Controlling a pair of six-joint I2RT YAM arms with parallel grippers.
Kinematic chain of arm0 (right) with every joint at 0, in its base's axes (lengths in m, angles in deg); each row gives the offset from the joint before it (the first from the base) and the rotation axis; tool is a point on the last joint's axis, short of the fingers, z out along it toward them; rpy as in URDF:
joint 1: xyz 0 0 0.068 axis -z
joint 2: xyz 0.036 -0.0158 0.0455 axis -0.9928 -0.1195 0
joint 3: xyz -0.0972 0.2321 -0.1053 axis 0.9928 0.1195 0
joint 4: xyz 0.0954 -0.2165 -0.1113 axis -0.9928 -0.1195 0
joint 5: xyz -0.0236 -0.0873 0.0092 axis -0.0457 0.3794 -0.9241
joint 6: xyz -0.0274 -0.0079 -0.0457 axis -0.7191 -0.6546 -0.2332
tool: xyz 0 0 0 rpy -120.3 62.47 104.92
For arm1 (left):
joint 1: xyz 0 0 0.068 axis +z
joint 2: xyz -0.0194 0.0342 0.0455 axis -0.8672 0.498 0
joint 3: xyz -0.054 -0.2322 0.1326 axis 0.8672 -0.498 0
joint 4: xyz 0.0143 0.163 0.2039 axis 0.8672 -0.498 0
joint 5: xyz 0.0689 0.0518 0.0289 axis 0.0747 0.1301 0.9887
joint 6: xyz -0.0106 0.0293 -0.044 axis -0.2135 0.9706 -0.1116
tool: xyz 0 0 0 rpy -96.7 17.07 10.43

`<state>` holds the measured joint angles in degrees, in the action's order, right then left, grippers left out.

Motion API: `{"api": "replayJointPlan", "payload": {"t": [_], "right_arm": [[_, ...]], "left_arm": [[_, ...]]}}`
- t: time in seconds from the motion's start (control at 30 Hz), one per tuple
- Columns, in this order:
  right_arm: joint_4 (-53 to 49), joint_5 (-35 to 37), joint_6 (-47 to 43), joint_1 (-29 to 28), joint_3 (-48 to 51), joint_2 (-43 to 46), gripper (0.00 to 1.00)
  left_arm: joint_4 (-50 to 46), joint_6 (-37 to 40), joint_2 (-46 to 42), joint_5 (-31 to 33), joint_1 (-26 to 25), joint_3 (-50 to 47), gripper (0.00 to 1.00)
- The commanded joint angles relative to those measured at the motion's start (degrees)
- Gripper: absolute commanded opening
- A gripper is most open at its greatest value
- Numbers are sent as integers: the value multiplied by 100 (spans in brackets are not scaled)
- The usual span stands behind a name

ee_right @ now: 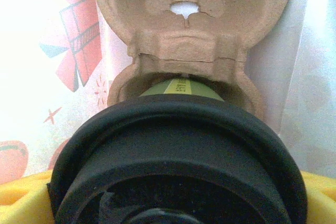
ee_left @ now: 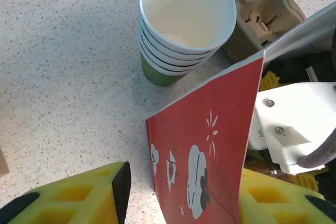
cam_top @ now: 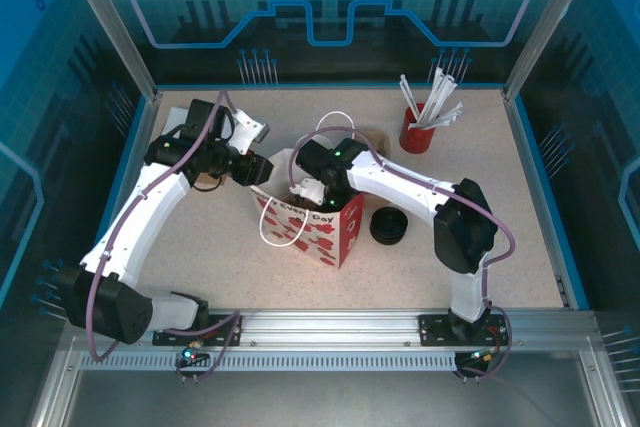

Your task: Pack the takeout coffee

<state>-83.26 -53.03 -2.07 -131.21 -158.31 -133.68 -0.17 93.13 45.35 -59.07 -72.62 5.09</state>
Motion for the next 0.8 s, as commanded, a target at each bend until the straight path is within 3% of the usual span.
{"api": "replayJointPlan", "payload": {"t": [0.0, 0.1, 0.77], "right_arm": [[-182, -137, 259, 119, -221, 5, 95], [-241, -218, 374, 135, -386, 63, 100], [-706, -570, 1365, 174, -1669, 59, 100]], "left_arm": [[-137, -98, -22, -136, 45, -15, 44], [-163, -155, -90, -185, 36, -10, 41], [-263, -429, -365, -41, -156, -11, 30]]}}
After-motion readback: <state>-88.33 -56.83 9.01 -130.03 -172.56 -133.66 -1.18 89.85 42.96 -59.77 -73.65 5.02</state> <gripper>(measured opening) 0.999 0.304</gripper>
